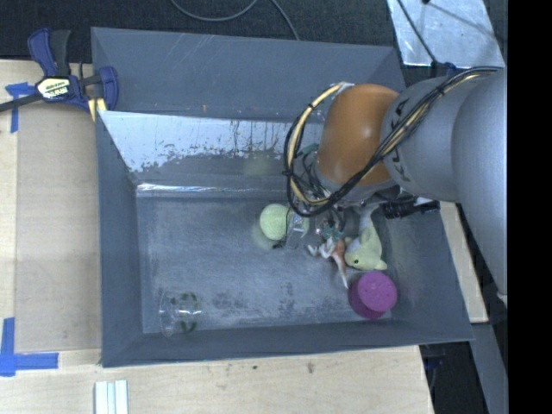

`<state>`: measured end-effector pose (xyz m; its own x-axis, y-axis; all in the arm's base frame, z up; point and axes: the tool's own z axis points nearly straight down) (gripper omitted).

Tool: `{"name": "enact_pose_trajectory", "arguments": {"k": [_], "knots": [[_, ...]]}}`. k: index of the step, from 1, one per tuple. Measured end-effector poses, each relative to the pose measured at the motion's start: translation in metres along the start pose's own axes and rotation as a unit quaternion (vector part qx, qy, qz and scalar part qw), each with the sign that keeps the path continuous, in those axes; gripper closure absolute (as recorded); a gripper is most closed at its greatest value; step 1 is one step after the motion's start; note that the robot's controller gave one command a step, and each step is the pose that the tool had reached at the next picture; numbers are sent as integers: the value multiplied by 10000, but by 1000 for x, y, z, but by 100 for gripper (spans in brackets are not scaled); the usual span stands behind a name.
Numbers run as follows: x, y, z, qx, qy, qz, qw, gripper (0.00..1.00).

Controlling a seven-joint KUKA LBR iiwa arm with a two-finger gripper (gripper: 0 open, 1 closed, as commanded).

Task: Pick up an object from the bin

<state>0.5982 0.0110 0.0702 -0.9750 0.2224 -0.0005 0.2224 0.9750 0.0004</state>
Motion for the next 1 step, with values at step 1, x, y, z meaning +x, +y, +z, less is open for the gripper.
{"name": "enact_pose_trajectory", "arguments": {"k": [1], "knots": [[0, 0, -1, -1, -4, 0, 10000, 100]]}}
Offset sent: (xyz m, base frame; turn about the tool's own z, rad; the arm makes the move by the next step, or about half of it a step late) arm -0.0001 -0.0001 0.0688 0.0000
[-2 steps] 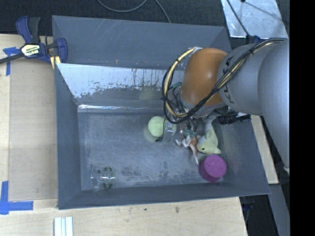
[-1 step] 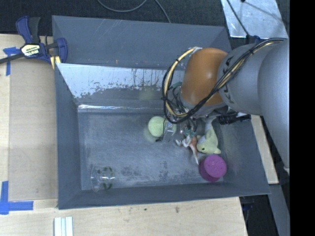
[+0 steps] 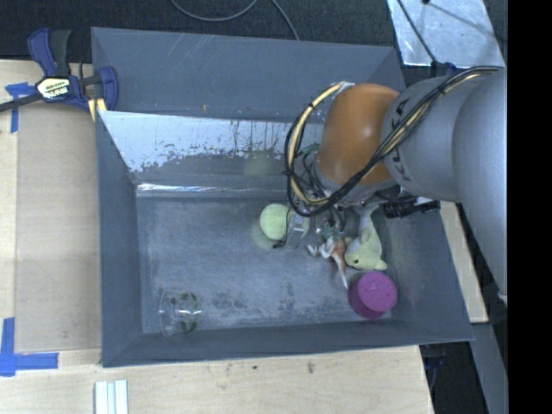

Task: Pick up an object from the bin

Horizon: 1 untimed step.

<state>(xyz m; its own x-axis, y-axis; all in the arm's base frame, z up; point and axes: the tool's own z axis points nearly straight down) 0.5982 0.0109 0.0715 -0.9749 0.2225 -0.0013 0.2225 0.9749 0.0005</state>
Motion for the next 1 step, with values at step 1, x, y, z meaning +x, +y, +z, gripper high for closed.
{"name": "enact_pose_trajectory", "arguments": {"k": [1], "knots": [[1, 0, -6, 3, 12, 2, 10000, 100]]}}
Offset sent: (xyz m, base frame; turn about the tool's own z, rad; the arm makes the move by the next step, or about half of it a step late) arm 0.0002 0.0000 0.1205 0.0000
